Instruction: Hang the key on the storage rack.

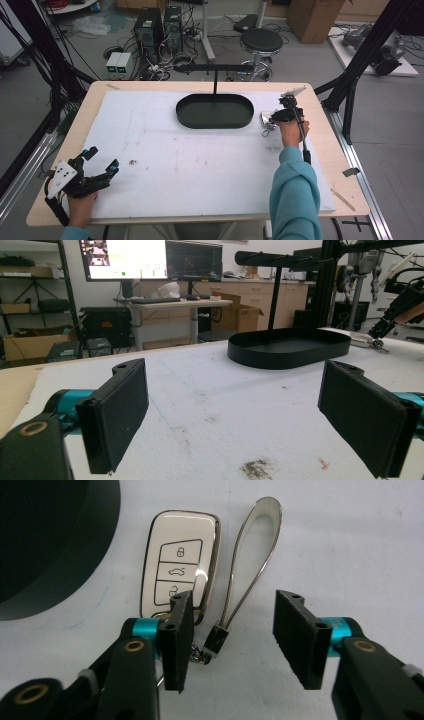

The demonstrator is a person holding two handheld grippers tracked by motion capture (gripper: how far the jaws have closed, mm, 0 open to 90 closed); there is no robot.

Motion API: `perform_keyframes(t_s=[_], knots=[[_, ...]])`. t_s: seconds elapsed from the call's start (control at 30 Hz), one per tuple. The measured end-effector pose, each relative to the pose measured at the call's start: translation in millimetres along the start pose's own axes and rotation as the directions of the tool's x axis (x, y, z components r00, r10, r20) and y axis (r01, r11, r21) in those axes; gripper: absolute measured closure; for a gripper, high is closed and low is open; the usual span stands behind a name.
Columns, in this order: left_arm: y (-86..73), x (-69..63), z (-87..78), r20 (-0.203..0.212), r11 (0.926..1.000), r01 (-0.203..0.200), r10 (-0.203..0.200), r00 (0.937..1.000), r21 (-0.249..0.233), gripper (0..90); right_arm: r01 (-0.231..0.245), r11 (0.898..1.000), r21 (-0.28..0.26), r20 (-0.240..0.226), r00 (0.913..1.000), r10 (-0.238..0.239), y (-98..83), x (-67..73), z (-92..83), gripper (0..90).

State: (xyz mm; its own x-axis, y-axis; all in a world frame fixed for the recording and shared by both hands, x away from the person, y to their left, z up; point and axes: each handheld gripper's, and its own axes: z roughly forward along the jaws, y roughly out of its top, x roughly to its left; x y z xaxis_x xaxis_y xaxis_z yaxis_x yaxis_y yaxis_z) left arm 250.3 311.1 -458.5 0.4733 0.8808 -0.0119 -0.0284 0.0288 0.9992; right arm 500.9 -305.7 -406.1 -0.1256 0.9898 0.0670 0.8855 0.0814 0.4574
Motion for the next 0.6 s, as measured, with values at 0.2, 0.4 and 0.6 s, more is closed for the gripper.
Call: perform_keyframes(t_s=[0.2, 0.4, 0.6], knots=[[0.0, 0.0, 0.0, 0.0, 1.0, 0.0, 0.0, 1.0, 0.0, 13.2, -0.023, 0.999, 0.023, 0.003, 0.9997, 0.023, -0.5, 0.0, 3.3, 58.1], [0.0, 0.0, 0.0, 0.0, 1.0, 0.0, 0.0, 1.0, 0.0, 13.2, -0.028, 0.999, 0.032, -0.006, 0.9996, 0.028, -0.4, 0.5, 6.4, 63.0], [0.0, -0.1, -0.1, 0.001, 1.0, 0.001, -0.001, 1.0, 0.001, 13.2, -0.038, 0.998, 0.053, -0.014, 0.9992, 0.038, -0.7, 1.1, 8.8, 67.6]])
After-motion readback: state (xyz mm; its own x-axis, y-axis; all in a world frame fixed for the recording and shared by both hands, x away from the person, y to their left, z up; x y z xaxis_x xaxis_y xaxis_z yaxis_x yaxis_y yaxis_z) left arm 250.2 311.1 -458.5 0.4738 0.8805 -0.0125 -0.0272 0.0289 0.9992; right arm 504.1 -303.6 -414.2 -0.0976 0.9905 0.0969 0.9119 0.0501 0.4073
